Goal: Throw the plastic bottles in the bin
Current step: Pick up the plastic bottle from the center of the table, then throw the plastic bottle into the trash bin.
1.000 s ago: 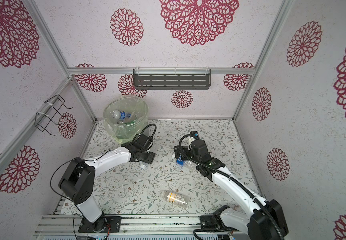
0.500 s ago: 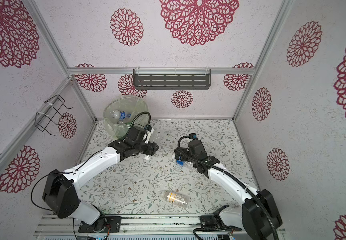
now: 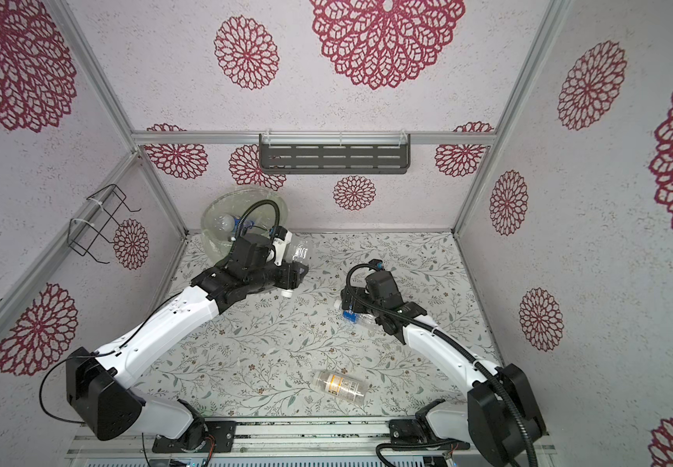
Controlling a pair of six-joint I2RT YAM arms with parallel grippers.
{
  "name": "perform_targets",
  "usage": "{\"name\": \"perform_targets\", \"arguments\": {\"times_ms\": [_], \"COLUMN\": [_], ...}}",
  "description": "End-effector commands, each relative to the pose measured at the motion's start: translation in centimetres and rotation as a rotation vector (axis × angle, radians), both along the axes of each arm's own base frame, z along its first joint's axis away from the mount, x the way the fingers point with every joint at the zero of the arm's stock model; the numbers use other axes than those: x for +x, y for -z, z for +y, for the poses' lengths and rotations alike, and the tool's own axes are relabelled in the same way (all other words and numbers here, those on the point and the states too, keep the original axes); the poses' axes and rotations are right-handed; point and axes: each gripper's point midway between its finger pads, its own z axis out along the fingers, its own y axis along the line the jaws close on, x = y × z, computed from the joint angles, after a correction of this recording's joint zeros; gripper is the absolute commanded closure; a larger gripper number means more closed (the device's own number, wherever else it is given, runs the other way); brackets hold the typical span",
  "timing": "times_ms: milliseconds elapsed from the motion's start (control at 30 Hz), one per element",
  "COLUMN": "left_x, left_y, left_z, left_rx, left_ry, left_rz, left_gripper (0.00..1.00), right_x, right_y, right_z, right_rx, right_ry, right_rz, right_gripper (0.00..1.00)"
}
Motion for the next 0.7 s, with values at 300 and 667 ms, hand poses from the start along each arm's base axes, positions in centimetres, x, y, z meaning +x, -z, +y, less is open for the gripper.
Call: {"name": "perform_targets", "arguments": {"times_ms": [300,667], "left_x": [-0.1,-1.3], "left_y": [-7.3,-9.5], "left_z": [4.4,11.6], "left_rx": [-0.192,-0.349], "left_ry": [-0.135,-0.37], "left_rz": [-0.122,-0.161], "left_gripper": [0.33,0.35], "right_x": [1.1,1.3], "right_y": [-1.4,-0.8], "right_z": [-0.1,-0.1], "right_rx": [0.042,0.057], "right_ry": [0.028,0.036], "right_rz": [-0.031,-0.027], "right_gripper": [0.01,0.01]}}
